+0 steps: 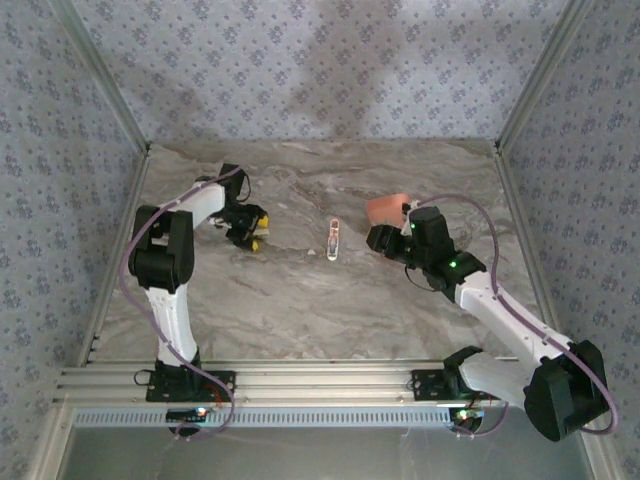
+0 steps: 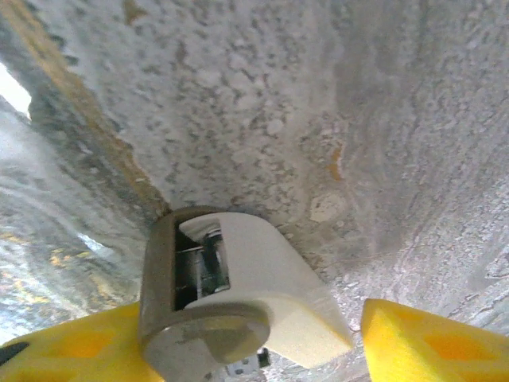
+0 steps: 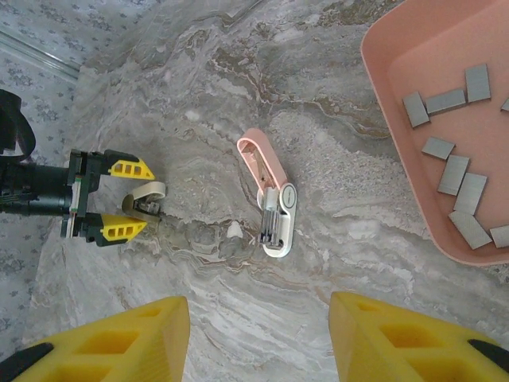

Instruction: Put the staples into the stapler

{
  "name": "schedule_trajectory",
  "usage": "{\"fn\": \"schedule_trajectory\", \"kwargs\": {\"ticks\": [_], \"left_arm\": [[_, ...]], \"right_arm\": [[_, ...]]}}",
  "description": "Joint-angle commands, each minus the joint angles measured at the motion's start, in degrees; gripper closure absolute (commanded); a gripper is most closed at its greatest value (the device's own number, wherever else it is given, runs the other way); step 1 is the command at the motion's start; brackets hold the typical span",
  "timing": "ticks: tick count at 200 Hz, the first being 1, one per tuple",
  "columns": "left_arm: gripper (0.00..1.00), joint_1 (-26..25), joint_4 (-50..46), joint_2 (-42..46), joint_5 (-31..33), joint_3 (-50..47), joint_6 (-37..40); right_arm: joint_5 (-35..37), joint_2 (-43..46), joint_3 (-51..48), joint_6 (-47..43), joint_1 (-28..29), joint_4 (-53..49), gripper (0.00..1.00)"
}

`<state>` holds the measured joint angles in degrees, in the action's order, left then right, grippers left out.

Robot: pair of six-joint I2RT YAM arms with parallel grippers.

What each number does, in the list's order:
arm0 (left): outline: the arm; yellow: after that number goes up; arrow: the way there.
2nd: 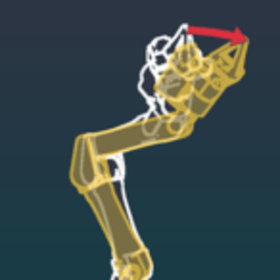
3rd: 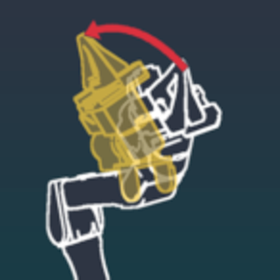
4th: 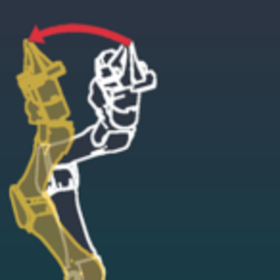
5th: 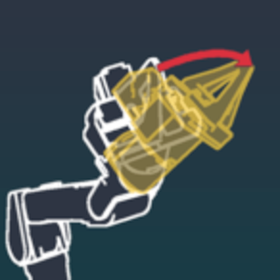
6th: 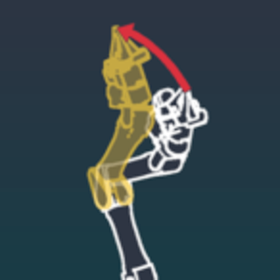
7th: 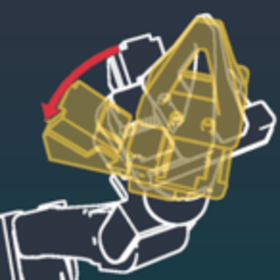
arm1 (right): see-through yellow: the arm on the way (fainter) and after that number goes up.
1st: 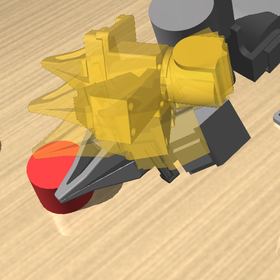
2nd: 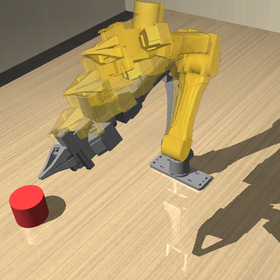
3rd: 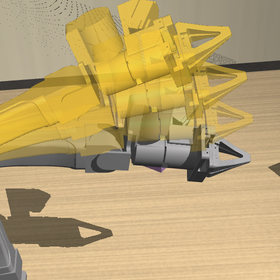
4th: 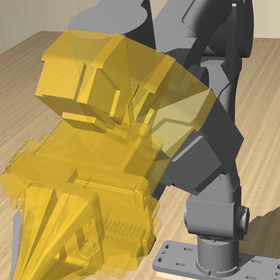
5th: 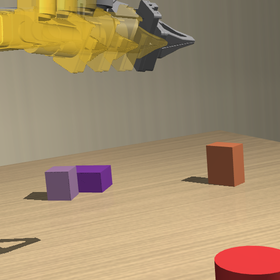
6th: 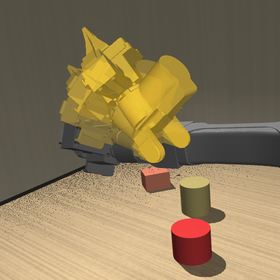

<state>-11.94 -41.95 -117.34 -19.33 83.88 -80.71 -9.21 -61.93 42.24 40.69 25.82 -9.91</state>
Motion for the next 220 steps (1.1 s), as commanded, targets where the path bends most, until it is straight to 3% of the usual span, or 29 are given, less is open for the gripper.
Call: {"fn": "schedule_trajectory", "kwargs": {"ticks": [1, 33, 85, 220], "left_arm": [[0.43, 0.0, -3.4, -1.4, -3.2, 1.0, -10.3], [0.53, -0.2, -3.7, -0.8, -3.2, 0.4, -10.2], [0.61, -1.8, -0.9, 4.2, -3.2, -2.9, -8.1], [0.61, -11.0, 16.0, 24.4, -4.5, -15.9, 1.2]], "right_arm": [[0.1, 0.3, -0.5, -1.2, -0.4, 0.9, 0.50], [-0.3, 0.4, -0.6, -1.2, -0.5, 1.0, 0.50], [-1.0, 0.8, -0.6, -1.4, -0.4, 0.9, 0.50], [0.4, 2.7, -1.0, -4.1, 5.2, 1.9, 0.49]]}}
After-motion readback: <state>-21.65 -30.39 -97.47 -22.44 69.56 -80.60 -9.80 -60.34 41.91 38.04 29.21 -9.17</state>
